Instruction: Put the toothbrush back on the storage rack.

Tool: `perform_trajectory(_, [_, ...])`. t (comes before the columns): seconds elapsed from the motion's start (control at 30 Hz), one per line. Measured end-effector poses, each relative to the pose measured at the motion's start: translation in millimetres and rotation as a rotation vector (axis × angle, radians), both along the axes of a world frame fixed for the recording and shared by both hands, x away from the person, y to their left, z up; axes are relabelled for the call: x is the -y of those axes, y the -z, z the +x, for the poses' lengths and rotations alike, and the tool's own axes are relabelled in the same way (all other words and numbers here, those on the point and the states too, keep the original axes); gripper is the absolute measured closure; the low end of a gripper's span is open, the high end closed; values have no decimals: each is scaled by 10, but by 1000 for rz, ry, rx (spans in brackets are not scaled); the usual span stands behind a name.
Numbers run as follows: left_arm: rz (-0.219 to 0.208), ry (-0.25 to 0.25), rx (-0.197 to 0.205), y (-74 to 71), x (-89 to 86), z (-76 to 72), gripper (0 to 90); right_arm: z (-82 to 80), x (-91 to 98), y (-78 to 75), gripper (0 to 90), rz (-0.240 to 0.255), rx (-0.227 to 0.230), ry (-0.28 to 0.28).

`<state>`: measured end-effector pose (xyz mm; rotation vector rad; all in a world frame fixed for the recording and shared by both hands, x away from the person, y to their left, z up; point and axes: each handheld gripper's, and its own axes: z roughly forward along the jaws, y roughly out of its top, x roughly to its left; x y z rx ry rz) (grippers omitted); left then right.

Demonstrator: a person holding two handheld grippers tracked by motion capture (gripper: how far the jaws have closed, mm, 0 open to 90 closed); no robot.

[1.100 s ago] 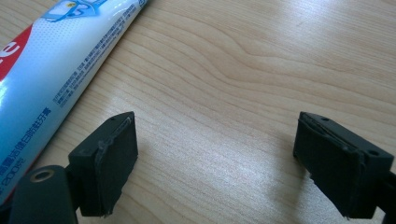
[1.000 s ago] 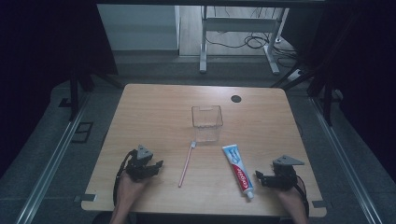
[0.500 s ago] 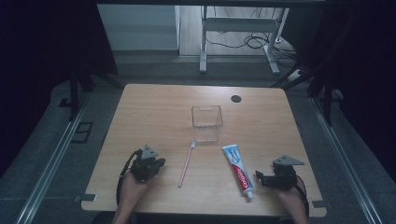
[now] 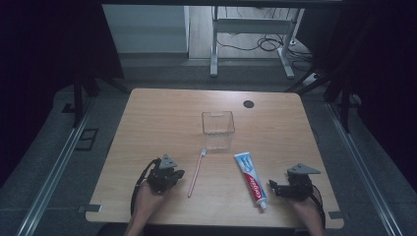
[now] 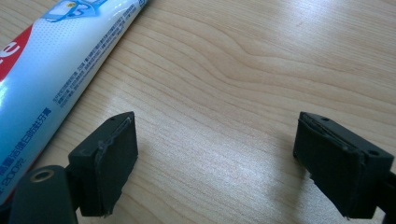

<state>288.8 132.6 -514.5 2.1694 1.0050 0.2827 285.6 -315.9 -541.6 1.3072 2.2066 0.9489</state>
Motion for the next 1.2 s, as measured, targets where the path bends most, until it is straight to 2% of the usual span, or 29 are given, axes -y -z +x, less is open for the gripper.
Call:
perform_trajectory(0.53, [-11, 101, -20, -1, 356, -49, 897, 0, -1, 0, 133, 0, 0, -1])
perform_trajectory(0.73, [18, 135, -35, 59, 493, -76, 897, 0, -2, 1, 132, 1, 0, 0])
perform_trajectory(0.9, [44, 137, -47, 110, 506, -82, 897, 0, -1, 0, 132, 1, 0, -1])
perform_trajectory(1.2, [57, 123, -62, 141, 451, -85, 896, 0, -1, 1, 132, 0, 0, -1])
